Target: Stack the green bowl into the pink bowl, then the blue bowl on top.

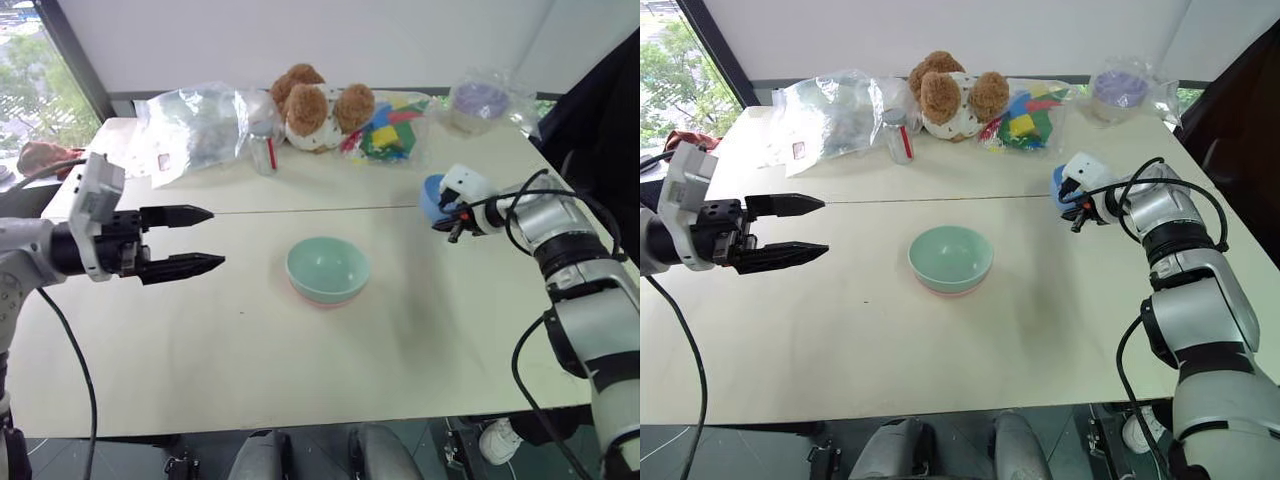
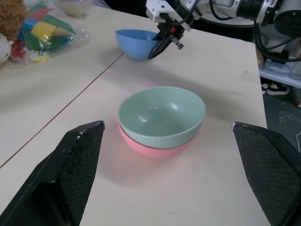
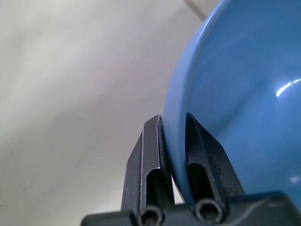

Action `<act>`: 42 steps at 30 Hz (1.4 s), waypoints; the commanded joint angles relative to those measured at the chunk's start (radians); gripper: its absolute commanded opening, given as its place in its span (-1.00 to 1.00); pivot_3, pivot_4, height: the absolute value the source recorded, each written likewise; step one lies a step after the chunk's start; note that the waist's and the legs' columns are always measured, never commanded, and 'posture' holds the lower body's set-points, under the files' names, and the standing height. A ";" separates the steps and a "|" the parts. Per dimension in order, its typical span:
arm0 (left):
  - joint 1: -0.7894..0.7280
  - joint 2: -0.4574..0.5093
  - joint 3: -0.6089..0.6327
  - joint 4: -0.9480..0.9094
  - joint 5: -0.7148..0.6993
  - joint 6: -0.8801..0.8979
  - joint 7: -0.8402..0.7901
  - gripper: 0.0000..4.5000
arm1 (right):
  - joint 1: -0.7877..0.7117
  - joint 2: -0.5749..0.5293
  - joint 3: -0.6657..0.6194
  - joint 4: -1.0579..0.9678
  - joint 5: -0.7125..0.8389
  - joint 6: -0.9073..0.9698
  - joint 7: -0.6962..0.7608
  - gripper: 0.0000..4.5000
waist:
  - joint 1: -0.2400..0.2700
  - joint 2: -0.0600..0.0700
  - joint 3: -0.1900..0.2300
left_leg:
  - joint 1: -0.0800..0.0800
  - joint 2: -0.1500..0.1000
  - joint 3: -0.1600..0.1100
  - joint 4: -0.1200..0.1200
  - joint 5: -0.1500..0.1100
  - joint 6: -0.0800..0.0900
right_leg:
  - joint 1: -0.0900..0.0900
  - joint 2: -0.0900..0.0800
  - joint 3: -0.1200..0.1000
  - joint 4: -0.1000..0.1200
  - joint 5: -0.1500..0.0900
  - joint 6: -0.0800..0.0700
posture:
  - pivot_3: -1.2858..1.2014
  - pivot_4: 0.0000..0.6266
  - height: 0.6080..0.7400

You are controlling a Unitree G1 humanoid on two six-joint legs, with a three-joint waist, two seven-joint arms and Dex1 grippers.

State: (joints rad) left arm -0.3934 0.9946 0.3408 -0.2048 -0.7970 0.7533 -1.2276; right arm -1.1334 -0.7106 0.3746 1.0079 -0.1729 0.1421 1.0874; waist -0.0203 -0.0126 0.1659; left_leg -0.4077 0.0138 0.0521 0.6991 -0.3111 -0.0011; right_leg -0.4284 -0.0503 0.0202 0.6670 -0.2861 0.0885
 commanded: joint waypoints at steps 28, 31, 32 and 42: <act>0.074 0.052 0.025 -0.055 0.004 -0.020 -0.002 1.00 | 0.133 0.072 0.037 -0.955 0.274 0.076 0.511 0.55 | 0.003 0.001 0.001 | 0.000 0.001 -0.002 0.000 -0.003 0.005 | 0.000 0.000 -0.002 0.001 0.000 0.000 | 0.03 -0.52 1.00; 0.076 0.057 0.018 -0.063 0.013 -0.027 -0.008 1.00 | 0.110 0.058 -0.010 -0.983 0.295 0.109 0.497 0.98 | 0.004 0.001 0.001 | 0.000 0.001 -0.002 0.000 -0.003 0.005 | 0.000 0.000 -0.002 0.001 0.000 0.000 | 0.03 -0.52 1.00; 0.075 0.059 0.016 -0.064 0.015 -0.030 -0.010 1.00 | 0.105 0.047 -0.034 -0.996 0.312 0.137 0.490 0.98 | 0.004 0.001 0.001 | 0.000 0.001 -0.002 0.000 -0.003 0.005 | 0.000 0.000 -0.002 0.001 0.000 0.000 | 0.03 -0.52 1.00; 0.070 0.086 -0.006 -0.040 0.047 -0.062 -0.038 1.00 | 0.304 -0.243 -0.389 -1.233 0.546 0.543 0.384 0.98 | 0.007 0.001 0.001 | 0.000 0.000 -0.003 -0.001 -0.003 0.006 | 0.001 -0.004 -0.004 -0.002 0.000 0.000 | 0.03 -0.52 1.00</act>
State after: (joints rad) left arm -0.3191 1.0589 0.3256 -0.2416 -0.7558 0.7082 -1.2611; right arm -0.8410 -0.9285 0.0535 -0.1640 0.3249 0.6304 1.4958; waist -0.0129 -0.0117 0.1666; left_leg -0.4077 0.0134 0.0493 0.6978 -0.3145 0.0048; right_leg -0.4272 -0.0539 0.0161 0.6652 -0.2861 0.0881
